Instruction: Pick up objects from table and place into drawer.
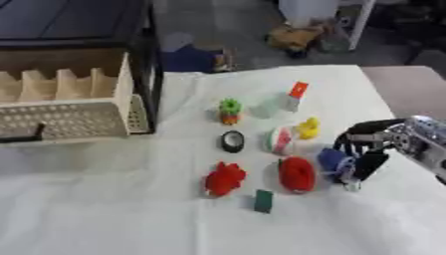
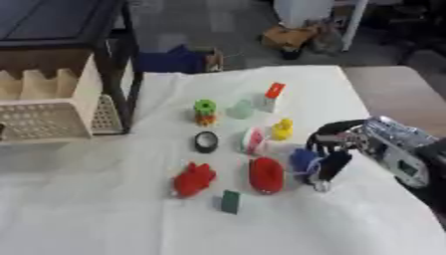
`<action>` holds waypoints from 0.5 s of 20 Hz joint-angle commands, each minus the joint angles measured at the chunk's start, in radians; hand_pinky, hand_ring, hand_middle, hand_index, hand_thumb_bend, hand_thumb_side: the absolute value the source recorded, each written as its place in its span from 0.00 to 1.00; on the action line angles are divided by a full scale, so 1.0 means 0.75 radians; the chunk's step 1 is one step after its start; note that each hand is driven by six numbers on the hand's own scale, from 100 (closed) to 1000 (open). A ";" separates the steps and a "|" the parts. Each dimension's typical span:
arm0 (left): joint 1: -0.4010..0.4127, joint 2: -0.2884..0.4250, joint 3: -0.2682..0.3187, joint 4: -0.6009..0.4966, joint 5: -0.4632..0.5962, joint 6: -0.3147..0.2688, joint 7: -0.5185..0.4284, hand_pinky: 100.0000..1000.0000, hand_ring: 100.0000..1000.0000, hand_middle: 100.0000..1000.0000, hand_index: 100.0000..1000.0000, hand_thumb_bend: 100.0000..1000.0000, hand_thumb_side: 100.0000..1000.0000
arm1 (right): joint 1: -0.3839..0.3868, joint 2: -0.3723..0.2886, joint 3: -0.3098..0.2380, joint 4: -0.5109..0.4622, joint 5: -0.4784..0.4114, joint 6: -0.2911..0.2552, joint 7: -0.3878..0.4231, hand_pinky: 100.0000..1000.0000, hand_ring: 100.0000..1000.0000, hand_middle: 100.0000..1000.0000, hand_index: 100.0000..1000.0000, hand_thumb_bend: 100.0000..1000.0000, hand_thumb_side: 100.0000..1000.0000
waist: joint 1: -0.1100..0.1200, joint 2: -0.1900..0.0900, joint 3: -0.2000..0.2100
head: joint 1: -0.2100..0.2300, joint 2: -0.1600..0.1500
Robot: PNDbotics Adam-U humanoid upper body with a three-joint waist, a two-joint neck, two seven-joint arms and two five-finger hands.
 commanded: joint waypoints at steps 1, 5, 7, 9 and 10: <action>-0.009 0.020 0.015 -0.016 0.004 -0.004 -0.003 0.00 0.00 0.00 0.63 0.29 1.00 | -0.016 -0.029 -0.010 0.012 0.021 0.012 -0.007 0.60 0.71 0.67 0.91 0.32 0.45 | 0.000 -0.016 0.002 | -0.008 -0.010; -0.008 0.018 0.016 -0.016 0.007 -0.005 -0.007 0.00 0.00 0.00 0.62 0.28 1.00 | -0.015 -0.024 -0.007 0.026 0.026 0.014 -0.006 0.60 0.72 0.68 0.91 0.31 0.45 | 0.002 -0.013 0.004 | -0.013 -0.013; -0.008 0.018 0.016 -0.016 0.009 -0.005 -0.008 0.00 0.00 0.00 0.62 0.27 1.00 | -0.017 -0.022 -0.005 0.027 0.025 0.014 -0.006 0.60 0.72 0.69 0.91 0.31 0.45 | 0.003 -0.012 0.004 | -0.015 -0.013; -0.007 0.018 0.016 -0.016 0.011 -0.006 -0.009 0.00 0.00 0.00 0.62 0.27 1.00 | -0.020 -0.019 -0.002 0.029 0.022 0.013 -0.003 0.60 0.72 0.69 0.91 0.31 0.45 | 0.003 -0.011 0.005 | -0.017 -0.014; -0.007 0.018 0.016 -0.016 0.012 -0.006 -0.010 0.00 0.00 0.00 0.62 0.27 1.00 | -0.022 -0.017 -0.001 0.029 0.020 0.014 -0.003 0.60 0.72 0.69 0.90 0.31 0.45 | 0.003 -0.011 0.005 | -0.017 -0.014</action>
